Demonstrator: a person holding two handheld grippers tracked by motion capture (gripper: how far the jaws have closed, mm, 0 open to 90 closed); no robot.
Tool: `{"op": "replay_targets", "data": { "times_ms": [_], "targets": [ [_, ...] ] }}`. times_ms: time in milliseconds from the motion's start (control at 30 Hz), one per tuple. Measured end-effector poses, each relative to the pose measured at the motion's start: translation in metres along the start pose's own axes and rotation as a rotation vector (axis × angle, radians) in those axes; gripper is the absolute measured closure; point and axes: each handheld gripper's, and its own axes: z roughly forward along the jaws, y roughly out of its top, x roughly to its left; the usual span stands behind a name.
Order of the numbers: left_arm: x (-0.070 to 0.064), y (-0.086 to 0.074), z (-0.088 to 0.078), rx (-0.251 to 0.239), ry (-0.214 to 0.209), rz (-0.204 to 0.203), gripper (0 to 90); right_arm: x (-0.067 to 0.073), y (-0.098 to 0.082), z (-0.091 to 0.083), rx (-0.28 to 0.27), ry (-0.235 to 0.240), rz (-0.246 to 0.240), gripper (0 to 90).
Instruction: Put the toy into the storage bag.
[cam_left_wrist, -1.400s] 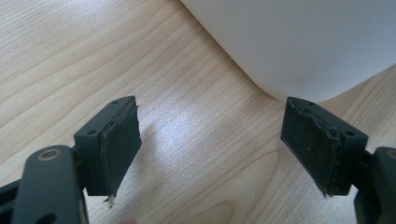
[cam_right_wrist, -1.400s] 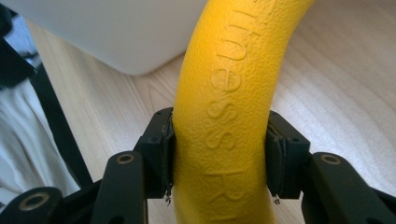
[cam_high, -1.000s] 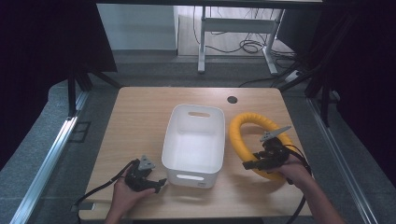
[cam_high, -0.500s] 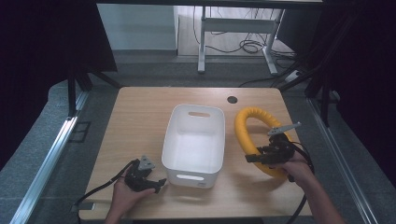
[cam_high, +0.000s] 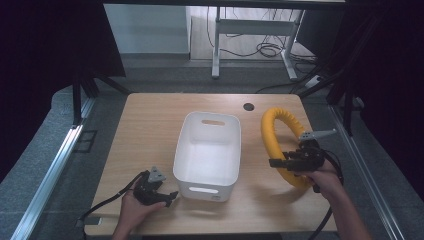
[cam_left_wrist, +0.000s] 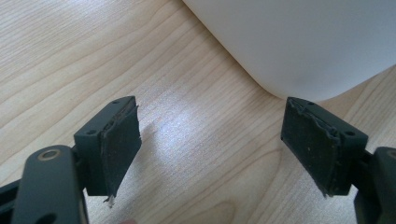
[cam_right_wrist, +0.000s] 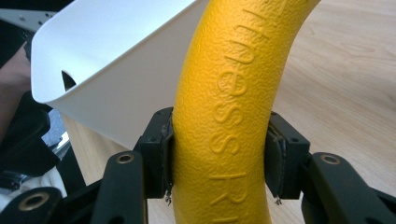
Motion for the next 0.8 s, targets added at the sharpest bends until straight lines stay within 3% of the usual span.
{"op": "replay_targets", "data": {
  "times_ms": [267,433,800],
  "targets": [
    [0.0,0.0,0.001,0.002,-0.002,0.002,19.8,-0.003,0.001,-0.012,-0.05,-0.004,0.013,50.9],
    [0.0,0.0,0.0,-0.003,-0.001,-0.003,19.9,-0.005,0.0,-0.022,-0.111,-0.017,0.028,50.9],
    [0.0,0.0,0.0,-0.002,0.0,-0.002,19.8,-0.007,0.0,-0.031,-0.158,-0.027,0.04,50.9]
  ]
}}
